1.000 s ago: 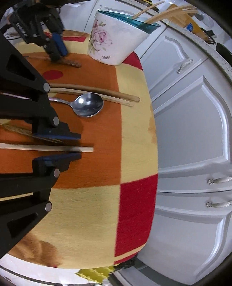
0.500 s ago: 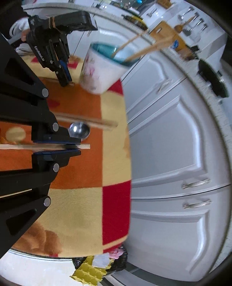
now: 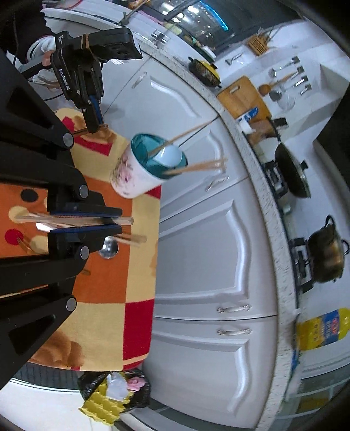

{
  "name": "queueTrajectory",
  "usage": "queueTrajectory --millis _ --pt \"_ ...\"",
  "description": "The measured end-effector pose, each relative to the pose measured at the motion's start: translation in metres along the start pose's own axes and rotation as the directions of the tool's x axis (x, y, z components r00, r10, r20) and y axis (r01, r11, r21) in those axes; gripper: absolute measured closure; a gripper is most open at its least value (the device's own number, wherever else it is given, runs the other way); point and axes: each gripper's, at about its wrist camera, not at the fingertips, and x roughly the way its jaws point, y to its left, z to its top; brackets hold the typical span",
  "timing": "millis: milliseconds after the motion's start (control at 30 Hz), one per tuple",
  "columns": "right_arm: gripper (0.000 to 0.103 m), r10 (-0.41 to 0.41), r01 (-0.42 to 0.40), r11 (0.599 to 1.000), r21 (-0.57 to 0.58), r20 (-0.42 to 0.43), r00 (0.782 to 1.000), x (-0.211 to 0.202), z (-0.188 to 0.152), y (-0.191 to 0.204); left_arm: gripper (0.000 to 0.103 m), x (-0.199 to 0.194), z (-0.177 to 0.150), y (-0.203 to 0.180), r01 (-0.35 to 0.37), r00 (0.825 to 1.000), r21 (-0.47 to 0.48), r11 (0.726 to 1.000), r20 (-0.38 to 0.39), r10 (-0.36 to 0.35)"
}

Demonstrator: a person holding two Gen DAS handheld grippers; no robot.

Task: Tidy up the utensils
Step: 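Lift the chopstick and fork with both tools and carry them above the floral holder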

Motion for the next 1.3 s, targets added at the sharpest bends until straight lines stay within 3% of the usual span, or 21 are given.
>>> queueTrajectory --millis 533,800,1067,1300 --pt "0.098 0.059 -0.052 0.996 -0.078 0.08 0.995 -0.024 0.024 0.051 0.094 -0.068 0.0 0.003 -0.015 0.993 0.01 1.0 0.121 0.013" --pt "0.098 0.061 -0.052 0.994 -0.096 0.097 0.993 -0.024 0.05 0.063 0.094 -0.097 0.039 0.011 -0.033 0.98 -0.009 0.999 0.197 0.035" --pt "0.098 0.096 -0.079 0.989 -0.127 0.136 0.986 -0.024 0.087 0.085 0.094 -0.119 0.094 0.03 -0.101 0.951 -0.028 0.995 0.292 0.104" --pt "0.098 0.122 -0.096 0.985 -0.145 0.177 0.977 -0.014 0.13 0.108 0.094 -0.112 0.132 0.048 -0.171 0.925 -0.04 0.984 0.337 0.175"
